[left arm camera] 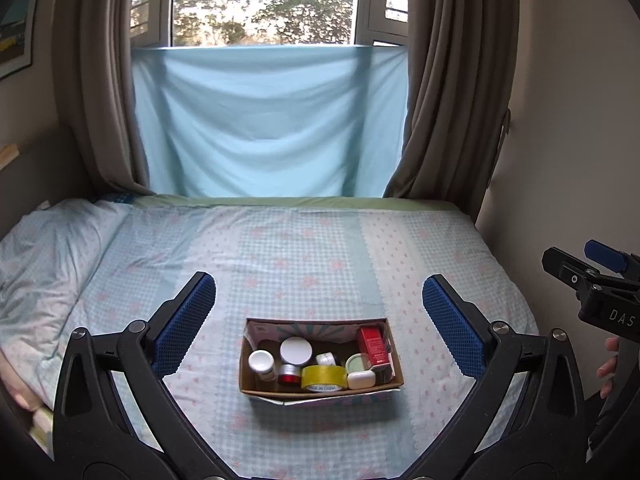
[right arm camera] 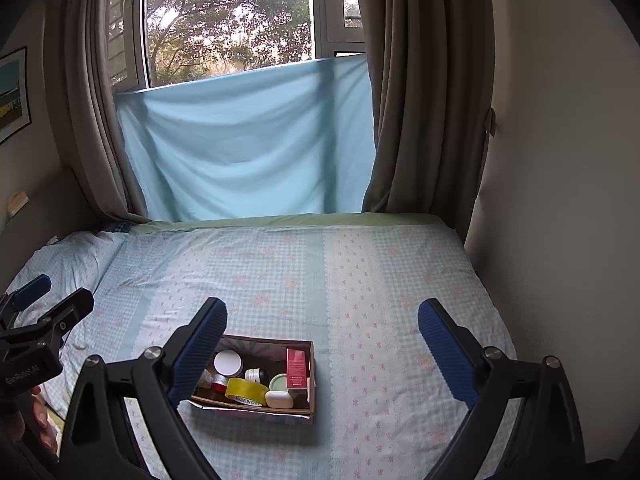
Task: Organize rigid objects
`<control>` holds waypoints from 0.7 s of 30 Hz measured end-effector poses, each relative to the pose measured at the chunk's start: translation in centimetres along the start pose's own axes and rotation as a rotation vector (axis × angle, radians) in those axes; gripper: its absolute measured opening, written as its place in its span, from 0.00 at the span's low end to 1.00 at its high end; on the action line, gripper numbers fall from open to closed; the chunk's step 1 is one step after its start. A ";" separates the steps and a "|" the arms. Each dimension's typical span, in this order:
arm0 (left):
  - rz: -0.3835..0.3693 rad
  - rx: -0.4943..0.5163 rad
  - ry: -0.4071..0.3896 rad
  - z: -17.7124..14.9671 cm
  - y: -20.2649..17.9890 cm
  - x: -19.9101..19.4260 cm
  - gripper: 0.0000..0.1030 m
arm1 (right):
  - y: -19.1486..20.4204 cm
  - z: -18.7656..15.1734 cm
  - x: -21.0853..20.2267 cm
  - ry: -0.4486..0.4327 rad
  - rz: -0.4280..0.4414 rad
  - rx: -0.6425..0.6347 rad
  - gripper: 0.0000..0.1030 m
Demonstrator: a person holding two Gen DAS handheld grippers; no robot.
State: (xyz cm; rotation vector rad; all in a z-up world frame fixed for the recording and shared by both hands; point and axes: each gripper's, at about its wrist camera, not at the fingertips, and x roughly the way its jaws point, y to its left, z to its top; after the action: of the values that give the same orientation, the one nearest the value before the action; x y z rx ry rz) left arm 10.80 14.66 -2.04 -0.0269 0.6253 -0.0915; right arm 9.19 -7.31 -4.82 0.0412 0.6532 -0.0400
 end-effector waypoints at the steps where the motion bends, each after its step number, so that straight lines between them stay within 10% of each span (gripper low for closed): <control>1: -0.004 -0.002 -0.003 0.0 0.0 -0.1 1.00 | 0.0 -0.1 0.0 0.000 0.000 0.000 0.93; 21: -0.006 0.019 -0.017 -0.3 -1.0 0.0 1.00 | -0.5 -0.1 -0.6 -0.025 -0.017 -0.004 0.93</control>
State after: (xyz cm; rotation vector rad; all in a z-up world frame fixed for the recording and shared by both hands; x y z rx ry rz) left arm 10.58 13.63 -2.21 -0.0106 0.6076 -0.1026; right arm 8.63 -7.76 -4.55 0.0310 0.6290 -0.0553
